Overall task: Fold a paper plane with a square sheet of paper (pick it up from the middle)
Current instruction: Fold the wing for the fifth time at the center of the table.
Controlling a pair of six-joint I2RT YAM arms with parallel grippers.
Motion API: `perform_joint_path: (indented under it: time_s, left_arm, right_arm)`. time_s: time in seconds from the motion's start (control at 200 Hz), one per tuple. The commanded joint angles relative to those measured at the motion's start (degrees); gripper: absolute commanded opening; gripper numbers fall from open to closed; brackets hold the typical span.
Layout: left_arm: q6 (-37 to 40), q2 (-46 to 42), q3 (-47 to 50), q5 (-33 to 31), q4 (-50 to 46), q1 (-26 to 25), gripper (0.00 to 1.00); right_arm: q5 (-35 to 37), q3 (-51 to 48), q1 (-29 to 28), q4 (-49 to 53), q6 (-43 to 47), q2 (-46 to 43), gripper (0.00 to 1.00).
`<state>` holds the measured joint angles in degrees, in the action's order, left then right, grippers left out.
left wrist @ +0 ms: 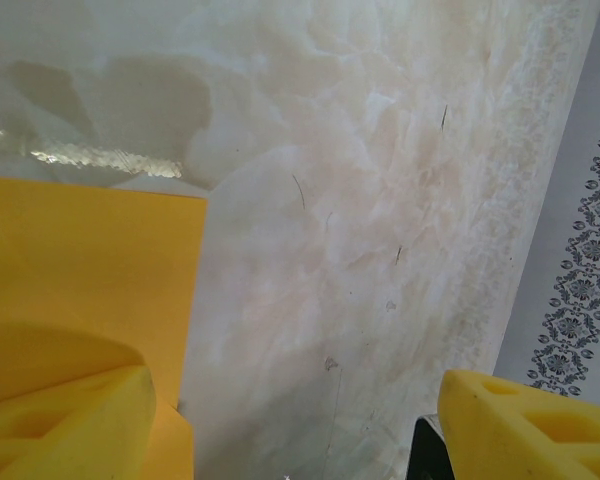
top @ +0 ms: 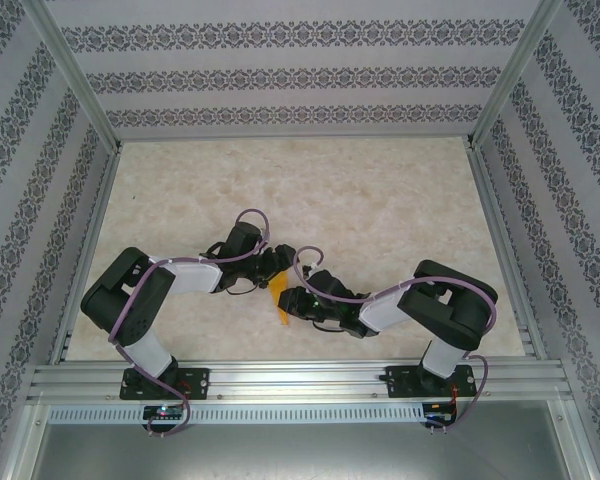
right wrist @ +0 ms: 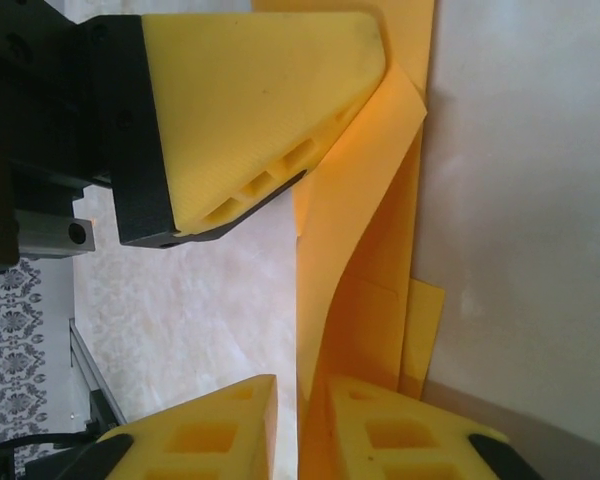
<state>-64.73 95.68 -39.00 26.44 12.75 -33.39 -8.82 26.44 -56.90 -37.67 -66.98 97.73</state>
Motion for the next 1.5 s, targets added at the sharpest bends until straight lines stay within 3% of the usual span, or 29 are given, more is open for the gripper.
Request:
perform_joint_path:
  time_s: [0.0, 0.335, 0.42, 0.709, 0.869, 1.129, 1.494]
  left_arm:
    - [1.95, -0.6, 1.14, -1.01, -3.15, 0.43, 0.76]
    - [1.98, -0.58, 1.21, -1.06, -3.13, 0.43, 0.76]
    - [1.98, -0.58, 1.28, -1.07, -3.13, 0.38, 0.76]
    - [2.08, -0.27, 1.3, -0.99, -3.17, 0.42, 0.76]
    - [2.04, -0.4, 1.54, -1.24, -3.25, 0.42, 0.76]
    - [1.89, -0.49, 1.73, -1.39, -3.54, 0.41, 0.76]
    - [2.33, -0.23, 1.25, -1.43, -4.05, 0.37, 0.76]
  right_arm:
    - [0.64, -1.75, -0.22, -2.11, -0.46, -1.99, 0.24]
    - [-1.45, 0.68, -0.82, -1.28, 0.79, -0.28, 0.15]
    - [-1.88, 1.34, -1.01, -1.46, 1.05, 1.03, 0.07]
    - [-2.06, 4.51, -2.65, 6.1, 4.32, 2.45, 0.04]
    - [-0.61, 3.53, -3.05, 7.07, 2.06, 3.3, 0.06]
    - [-0.6, 2.0, -3.98, 4.38, -1.17, 2.73, 0.2]
    - [1.7, -0.15, -5.69, 3.78, -4.67, 0.82, 0.19]
